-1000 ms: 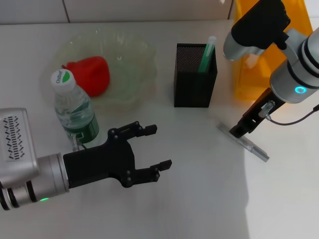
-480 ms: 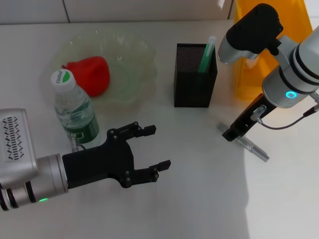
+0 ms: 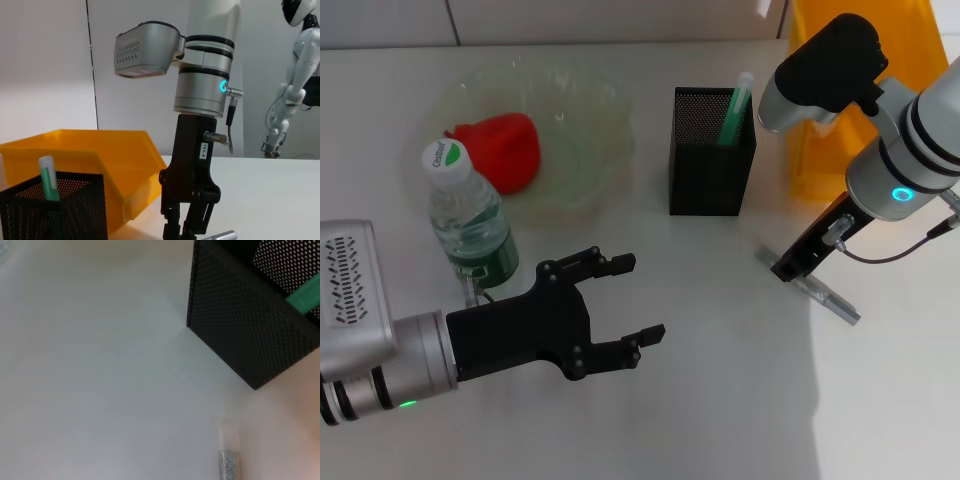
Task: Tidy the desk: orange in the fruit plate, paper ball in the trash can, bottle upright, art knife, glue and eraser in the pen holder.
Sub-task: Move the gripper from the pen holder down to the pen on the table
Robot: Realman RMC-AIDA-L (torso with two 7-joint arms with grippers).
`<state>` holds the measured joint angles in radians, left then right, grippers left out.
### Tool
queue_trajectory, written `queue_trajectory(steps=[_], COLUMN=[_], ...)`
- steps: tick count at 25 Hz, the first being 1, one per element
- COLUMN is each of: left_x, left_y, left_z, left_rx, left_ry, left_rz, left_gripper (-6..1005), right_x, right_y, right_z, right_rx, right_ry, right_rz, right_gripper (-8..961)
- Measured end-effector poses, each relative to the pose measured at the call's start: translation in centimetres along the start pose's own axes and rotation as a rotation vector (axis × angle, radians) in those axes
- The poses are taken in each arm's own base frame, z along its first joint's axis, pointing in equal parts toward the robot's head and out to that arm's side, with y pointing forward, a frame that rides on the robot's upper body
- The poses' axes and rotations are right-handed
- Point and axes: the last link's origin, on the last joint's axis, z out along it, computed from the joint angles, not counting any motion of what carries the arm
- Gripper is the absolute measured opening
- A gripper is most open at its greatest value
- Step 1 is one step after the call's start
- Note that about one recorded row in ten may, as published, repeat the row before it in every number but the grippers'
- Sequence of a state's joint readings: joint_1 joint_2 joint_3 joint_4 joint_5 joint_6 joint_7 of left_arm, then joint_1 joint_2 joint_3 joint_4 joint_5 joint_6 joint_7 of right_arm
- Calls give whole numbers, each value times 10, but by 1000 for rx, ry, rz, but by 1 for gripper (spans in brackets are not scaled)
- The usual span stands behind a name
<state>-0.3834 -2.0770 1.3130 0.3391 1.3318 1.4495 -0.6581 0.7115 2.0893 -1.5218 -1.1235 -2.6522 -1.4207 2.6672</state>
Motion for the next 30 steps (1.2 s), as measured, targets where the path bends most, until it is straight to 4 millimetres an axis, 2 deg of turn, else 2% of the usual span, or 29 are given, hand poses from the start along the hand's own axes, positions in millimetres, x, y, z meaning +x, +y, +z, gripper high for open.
queue_trajectory(steps=[5, 21, 30], left_x=[0, 0, 1], left_y=[1, 3, 3], left_z=[0, 1, 1], left_rx=[-2, -9, -11], left_ry=[1, 6, 12], left_rz=[-1, -4, -5], left_gripper=[802, 802, 802], right_x=[1, 4, 3], right_y=[0, 0, 1], right_z=[1, 9, 12], right_rx=[-1, -10, -12], right_ry=[3, 12, 23], right_rz=[2, 9, 0], right_gripper=[346, 339, 268])
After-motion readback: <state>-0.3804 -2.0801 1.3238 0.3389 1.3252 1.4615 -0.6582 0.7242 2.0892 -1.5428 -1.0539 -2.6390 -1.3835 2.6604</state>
